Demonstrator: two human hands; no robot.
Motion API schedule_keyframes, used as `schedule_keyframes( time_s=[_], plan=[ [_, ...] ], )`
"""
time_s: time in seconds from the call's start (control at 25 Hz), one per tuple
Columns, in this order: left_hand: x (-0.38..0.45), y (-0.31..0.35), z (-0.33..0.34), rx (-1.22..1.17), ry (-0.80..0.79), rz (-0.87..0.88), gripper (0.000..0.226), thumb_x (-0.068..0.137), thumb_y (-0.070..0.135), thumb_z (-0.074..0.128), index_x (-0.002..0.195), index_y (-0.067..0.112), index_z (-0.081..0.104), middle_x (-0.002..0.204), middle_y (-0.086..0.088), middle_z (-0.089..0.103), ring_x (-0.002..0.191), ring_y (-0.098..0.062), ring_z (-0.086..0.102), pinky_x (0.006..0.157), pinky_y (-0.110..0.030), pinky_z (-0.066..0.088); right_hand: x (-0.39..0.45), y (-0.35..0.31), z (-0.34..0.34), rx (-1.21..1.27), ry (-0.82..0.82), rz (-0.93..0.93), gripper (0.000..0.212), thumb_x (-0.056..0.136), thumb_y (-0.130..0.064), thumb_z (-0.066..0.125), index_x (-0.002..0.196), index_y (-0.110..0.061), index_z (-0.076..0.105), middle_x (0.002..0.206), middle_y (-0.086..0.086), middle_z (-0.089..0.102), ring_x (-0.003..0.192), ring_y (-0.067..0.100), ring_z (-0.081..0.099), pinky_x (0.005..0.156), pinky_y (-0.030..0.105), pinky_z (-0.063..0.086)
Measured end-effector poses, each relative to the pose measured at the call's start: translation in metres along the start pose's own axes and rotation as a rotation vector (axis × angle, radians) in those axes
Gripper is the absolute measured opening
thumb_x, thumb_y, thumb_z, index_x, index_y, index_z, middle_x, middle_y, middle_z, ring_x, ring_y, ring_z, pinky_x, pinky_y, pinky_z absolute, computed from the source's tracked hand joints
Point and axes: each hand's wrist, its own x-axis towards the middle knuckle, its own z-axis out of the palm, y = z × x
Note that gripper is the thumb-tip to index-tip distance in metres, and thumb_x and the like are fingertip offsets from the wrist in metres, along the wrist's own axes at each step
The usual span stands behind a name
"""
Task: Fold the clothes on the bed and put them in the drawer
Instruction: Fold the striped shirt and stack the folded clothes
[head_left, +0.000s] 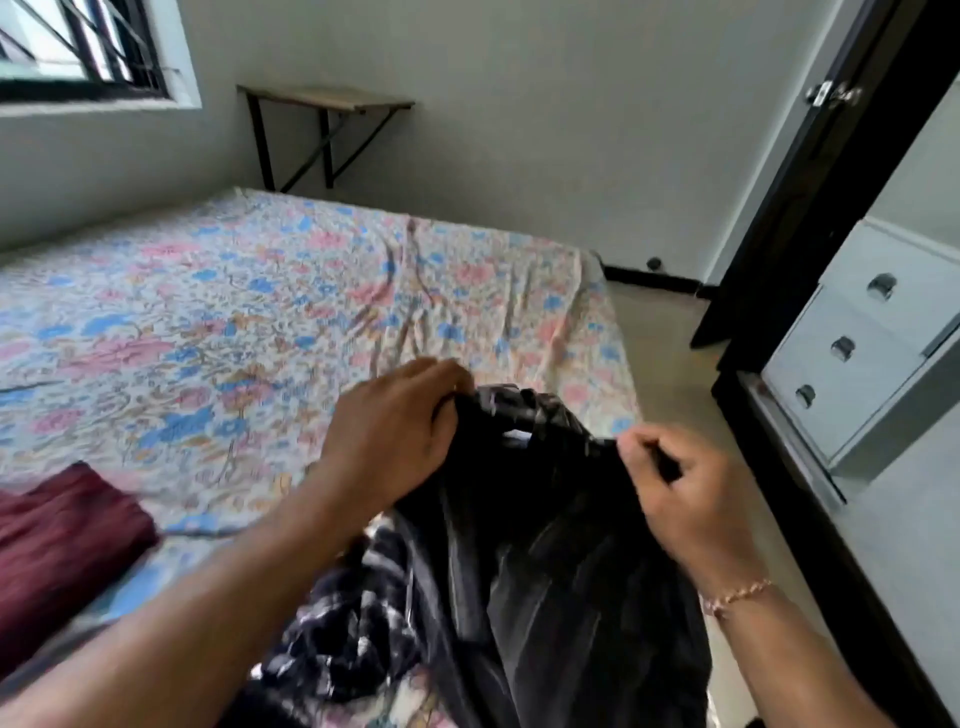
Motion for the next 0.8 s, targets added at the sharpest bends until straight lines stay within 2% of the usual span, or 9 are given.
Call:
schedule_keyframes(
  time_s=[0.04, 0.08, 0.16, 0.24, 0.36, 0.52, 0.6, 0.68, 0.8],
  plan=[
    [-0.032, 0.001, 0.007, -0.096, -0.082, -0.118, 0.022, 0.086, 0.018, 0.063, 0.1, 0.034, 0.068, 0.098, 0.015, 0.07, 0.08, -0.01, 0.066, 0.068, -0.022, 0.049, -0.036, 0.008, 0.006, 0.039, -0.068, 0.103, 0.005, 0.092, -0.03, 0.075, 0.087, -0.03, 0.077, 0.094, -0.018, 0.076, 0.093, 0.002, 0.071, 0.085, 0.026, 0.055],
    [-0.056, 0.003, 0.01, -0.19, -0.16, -0.24, 0.025, 0.085, 0.012, 0.066, 0.093, 0.035, 0.072, 0.095, 0.018, 0.069, 0.08, -0.003, 0.064, 0.07, -0.013, 0.045, -0.064, 0.013, 0.009, 0.053, -0.112, 0.183, 0.012, 0.087, -0.021, 0.081, 0.085, -0.032, 0.076, 0.093, -0.02, 0.076, 0.092, 0.0, 0.071, 0.085, 0.019, 0.053],
    [-0.093, 0.014, 0.015, -0.336, -0.278, -0.408, 0.025, 0.085, 0.01, 0.07, 0.084, 0.035, 0.076, 0.086, 0.018, 0.069, 0.076, 0.003, 0.063, 0.065, -0.007, 0.041, -0.112, 0.019, 0.011, 0.059, -0.209, 0.281, 0.027, 0.078, -0.012, 0.088, 0.087, -0.035, 0.076, 0.091, -0.024, 0.074, 0.089, -0.005, 0.069, 0.083, 0.007, 0.047],
    [-0.115, 0.028, 0.01, -0.37, -0.311, -0.425, 0.015, 0.089, 0.018, 0.073, 0.087, 0.031, 0.079, 0.084, 0.017, 0.068, 0.074, 0.006, 0.062, 0.064, -0.008, 0.042, -0.138, 0.016, 0.009, 0.04, -0.324, 0.294, 0.031, 0.076, -0.013, 0.09, 0.095, -0.034, 0.077, 0.095, -0.026, 0.074, 0.094, -0.006, 0.068, 0.088, 0.006, 0.045],
    [-0.13, 0.035, 0.006, -0.314, -0.311, -0.41, 0.016, 0.093, 0.019, 0.073, 0.1, 0.033, 0.079, 0.098, 0.018, 0.068, 0.087, 0.006, 0.063, 0.076, -0.009, 0.042, -0.148, 0.016, 0.006, -0.025, -0.397, 0.232, 0.027, 0.08, -0.016, 0.086, 0.1, -0.033, 0.078, 0.102, -0.026, 0.073, 0.101, -0.008, 0.066, 0.094, 0.007, 0.044],
    [-0.126, 0.024, 0.007, -0.105, -0.405, -0.371, 0.033, 0.095, 0.02, 0.073, 0.126, 0.028, 0.07, 0.11, 0.009, 0.068, 0.098, -0.011, 0.063, 0.09, -0.03, 0.053, -0.145, 0.017, 0.001, -0.08, -0.514, 0.118, 0.04, 0.08, -0.024, 0.085, 0.115, -0.035, 0.071, 0.108, -0.026, 0.065, 0.105, -0.006, 0.059, 0.096, 0.007, 0.041],
    [-0.124, 0.019, 0.006, 0.013, -0.449, -0.41, 0.021, 0.094, 0.028, 0.074, 0.116, 0.029, 0.074, 0.1, 0.012, 0.066, 0.091, -0.012, 0.061, 0.086, -0.033, 0.054, -0.145, 0.021, 0.001, -0.143, -0.62, 0.045, 0.051, 0.081, -0.022, 0.083, 0.126, -0.036, 0.064, 0.111, -0.024, 0.058, 0.106, -0.003, 0.055, 0.096, 0.009, 0.038],
    [-0.124, 0.013, 0.002, 0.123, -0.527, -0.447, 0.006, 0.092, 0.038, 0.077, 0.094, 0.034, 0.074, 0.084, 0.016, 0.065, 0.079, -0.01, 0.062, 0.077, -0.035, 0.057, -0.145, 0.023, 0.001, -0.109, -0.582, 0.063, 0.04, 0.085, -0.014, 0.079, 0.119, -0.034, 0.068, 0.107, -0.022, 0.063, 0.101, -0.003, 0.059, 0.092, 0.008, 0.041],
    [-0.125, 0.006, -0.002, 0.165, -0.64, -0.446, 0.014, 0.088, 0.046, 0.078, 0.084, 0.035, 0.071, 0.08, 0.017, 0.068, 0.078, -0.007, 0.064, 0.077, -0.036, 0.06, -0.144, 0.021, -0.003, -0.044, -0.468, 0.074, 0.011, 0.092, -0.02, 0.077, 0.1, -0.028, 0.077, 0.094, -0.02, 0.072, 0.091, -0.003, 0.066, 0.082, 0.014, 0.05]
  ],
)
